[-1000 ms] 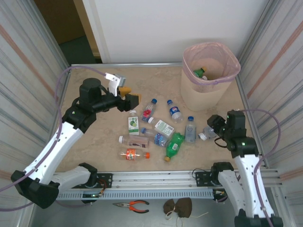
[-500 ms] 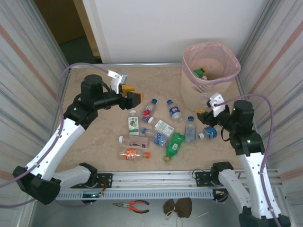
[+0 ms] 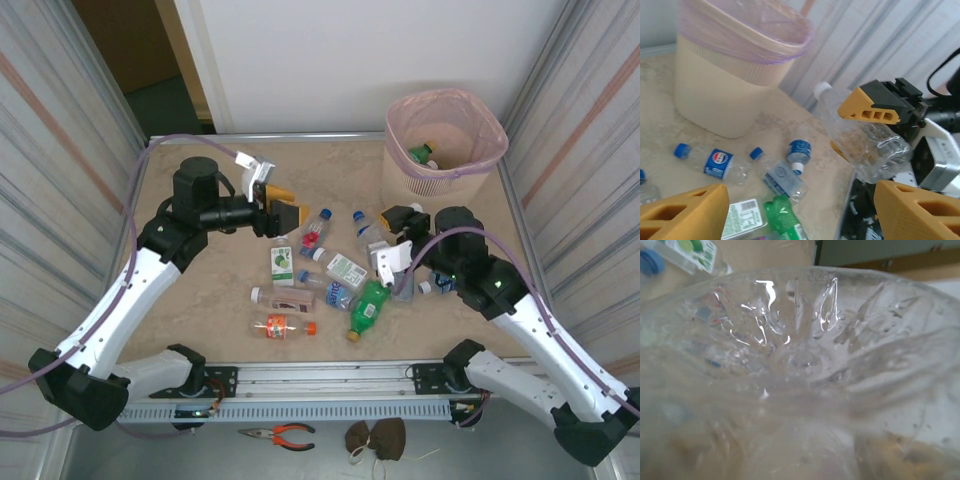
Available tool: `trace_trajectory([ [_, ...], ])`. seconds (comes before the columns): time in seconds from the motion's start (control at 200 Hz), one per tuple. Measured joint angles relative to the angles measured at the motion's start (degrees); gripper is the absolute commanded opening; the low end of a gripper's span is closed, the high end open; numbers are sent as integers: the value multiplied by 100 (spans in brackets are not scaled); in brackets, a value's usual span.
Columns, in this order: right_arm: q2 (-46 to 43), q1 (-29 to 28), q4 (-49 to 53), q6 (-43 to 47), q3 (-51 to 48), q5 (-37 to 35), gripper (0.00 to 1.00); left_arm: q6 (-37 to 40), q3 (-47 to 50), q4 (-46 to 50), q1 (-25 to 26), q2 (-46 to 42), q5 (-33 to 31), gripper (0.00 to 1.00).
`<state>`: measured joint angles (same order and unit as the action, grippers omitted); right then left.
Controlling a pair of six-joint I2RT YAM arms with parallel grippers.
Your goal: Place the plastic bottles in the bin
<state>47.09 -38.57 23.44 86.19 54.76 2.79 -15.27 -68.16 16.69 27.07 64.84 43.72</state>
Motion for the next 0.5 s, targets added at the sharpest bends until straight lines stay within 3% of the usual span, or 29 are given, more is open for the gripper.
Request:
trace_trajectory([
  [0.276,243,-909,-1185,2262,-13,-697,32,-114,0,-229,7,57,874,76],
  [0.501,382,-1250,-1917,3056,-24,-870,35,-146,-2,-339,273,343,1349,77],
])
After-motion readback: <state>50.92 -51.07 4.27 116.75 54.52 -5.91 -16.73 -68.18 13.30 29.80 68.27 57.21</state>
